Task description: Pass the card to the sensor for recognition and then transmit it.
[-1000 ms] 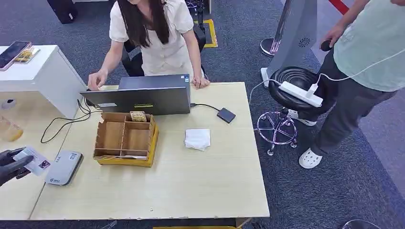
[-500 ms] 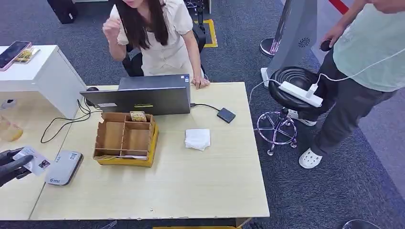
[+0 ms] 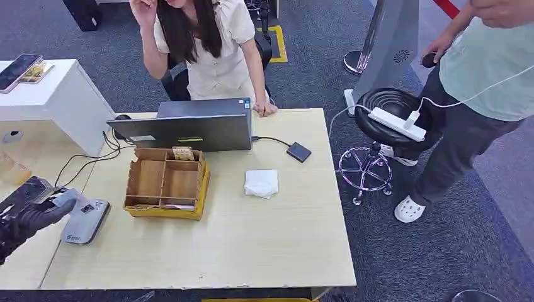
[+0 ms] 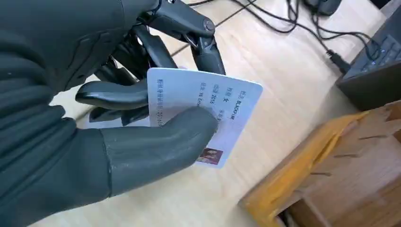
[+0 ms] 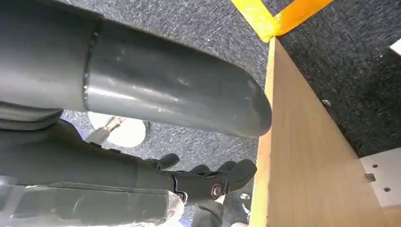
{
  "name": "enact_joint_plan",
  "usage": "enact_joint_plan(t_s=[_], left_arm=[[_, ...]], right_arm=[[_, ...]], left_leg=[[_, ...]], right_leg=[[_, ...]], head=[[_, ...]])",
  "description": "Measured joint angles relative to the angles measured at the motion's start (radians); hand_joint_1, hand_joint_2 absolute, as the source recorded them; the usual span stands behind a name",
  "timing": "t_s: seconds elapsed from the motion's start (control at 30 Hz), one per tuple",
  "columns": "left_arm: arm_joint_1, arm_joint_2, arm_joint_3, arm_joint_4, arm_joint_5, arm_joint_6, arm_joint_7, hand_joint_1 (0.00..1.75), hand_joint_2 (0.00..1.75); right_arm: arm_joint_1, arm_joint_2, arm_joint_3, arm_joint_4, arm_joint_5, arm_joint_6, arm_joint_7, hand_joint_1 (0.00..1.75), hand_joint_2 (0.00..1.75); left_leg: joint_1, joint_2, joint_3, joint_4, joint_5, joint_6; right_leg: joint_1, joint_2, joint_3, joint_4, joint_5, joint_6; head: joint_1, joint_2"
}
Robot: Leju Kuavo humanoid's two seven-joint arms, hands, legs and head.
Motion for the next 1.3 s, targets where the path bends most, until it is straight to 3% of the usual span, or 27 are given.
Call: enact_joint_plan(t_s=[0.03,0.13,0.27,0.3,0.37,0.6,0.67,0.73,0.83,0.9,1.0,1.07,1.17,1.3], left_arm=[[-0.009,-0.027,0.000,0.011,-0.047,0.042,-0.033,1.75,1.75],[-0.016,-0.144,0.018,0.019,-0.256,0.249,-0.159,1.75,1.75],[-0.009,-0.249,0.055,0.008,-0.495,0.487,-0.281,1.75,1.75],[-0.004,-0.275,0.070,-0.004,-0.541,0.533,-0.313,1.75,1.75],[0.007,-0.306,0.090,-0.022,-0.585,0.562,-0.339,1.75,1.75],[0.022,-0.368,0.190,-0.071,-0.629,0.582,-0.369,1.75,1.75],[0.022,-0.377,0.215,-0.078,-0.667,0.618,-0.380,1.75,1.75],[0.020,-0.384,0.237,-0.081,-0.754,0.708,-0.396,1.75,1.75],[0.020,-0.389,0.262,-0.081,-0.952,0.926,-0.435,1.75,1.75],[0.022,-0.390,0.269,-0.081,-1.052,1.020,-0.449,1.75,1.75],[0.039,-0.417,0.345,-0.113,-1.362,1.036,-0.554,1.75,1.75],[0.054,-0.448,0.419,-0.141,-1.490,1.036,-0.629,1.75,1.75],[0.071,-0.499,0.540,-0.218,-1.602,1.036,-0.637,1.75,1.75],[0.070,-0.528,0.607,-0.233,-1.639,1.036,-0.637,1.75,1.75]], right_arm=[[0.000,0.000,0.000,0.000,-0.002,0.000,0.000,0.00,0.00],[0.000,0.000,0.000,0.000,-0.011,0.000,0.000,0.00,0.00],[0.003,0.000,-0.002,0.000,-0.015,0.000,-0.002,0.00,0.00],[0.005,0.000,-0.002,0.000,-0.015,0.000,-0.003,0.00,0.00],[0.006,0.000,-0.002,0.000,-0.015,0.000,-0.003,0.00,0.00],[0.014,0.000,-0.002,0.000,-0.016,-0.002,-0.002,0.00,0.00],[0.015,0.000,-0.002,0.000,-0.017,-0.002,-0.001,0.00,0.00],[0.016,0.000,-0.002,0.000,-0.016,-0.002,-0.001,0.00,0.00],[0.016,0.000,-0.002,0.000,-0.012,0.000,0.002,0.00,0.00],[0.015,0.000,-0.002,0.000,-0.011,0.000,0.002,0.00,0.00],[0.015,0.000,-0.002,0.000,-0.008,0.002,-0.001,0.00,0.00],[0.015,0.001,-0.002,0.000,-0.008,0.002,-0.002,0.00,0.00],[0.016,0.001,-0.002,0.000,-0.010,0.002,-0.003,0.00,0.00],[0.014,0.002,-0.002,0.000,-0.015,0.001,-0.003,0.00,0.00]], left_leg=[[0.000,0.000,0.000,0.000,0.000,0.000],[-0.002,0.000,0.000,0.000,0.000,0.000],[-0.003,0.003,0.000,0.001,-0.001,0.001],[-0.003,0.002,0.000,0.001,-0.001,0.001],[-0.003,0.003,0.000,0.001,-0.001,0.001],[-0.002,0.004,0.000,0.001,-0.001,0.001],[-0.001,0.004,0.000,0.001,-0.001,0.001],[-0.001,0.004,0.000,0.001,-0.001,0.001],[-0.001,0.004,0.000,0.001,-0.001,0.001],[-0.001,0.004,0.000,0.001,-0.001,0.001],[-0.002,0.004,-0.001,0.001,-0.001,0.001],[-0.002,0.005,-0.001,0.001,-0.001,0.001],[-0.002,0.006,-0.001,0.001,-0.001,0.001],[-0.002,0.005,-0.001,0.001,-0.001,0.001]], right_leg=[[0.000,0.000,0.000,0.000,0.000,0.000],[-0.002,0.000,0.000,0.000,0.000,0.001],[-0.002,0.003,0.000,0.000,0.001,0.002],[-0.002,0.002,0.000,0.000,0.001,0.002],[-0.002,0.003,0.000,0.000,0.001,0.002],[-0.002,0.004,-0.001,0.000,0.001,0.002],[-0.001,0.004,-0.001,0.000,0.001,0.002],[-0.001,0.004,0.000,0.000,0.001,0.002],[-0.001,0.004,0.000,0.000,0.001,0.002],[-0.001,0.004,0.000,0.000,0.001,0.002],[-0.001,0.004,0.000,0.000,0.001,0.002],[-0.002,0.005,-0.001,0.000,0.001,0.002],[-0.002,0.006,-0.002,0.000,0.001,0.002],[-0.002,0.005,-0.001,0.000,0.001,0.002]], head=[[0.000,0.000],[0.000,0.000],[0.000,0.000],[0.000,0.000],[0.001,0.000],[0.000,0.000],[0.000,0.000],[0.000,0.000],[0.000,0.000],[0.000,0.000],[0.000,0.000],[0.000,0.000],[0.000,0.000],[-0.002,0.000]])
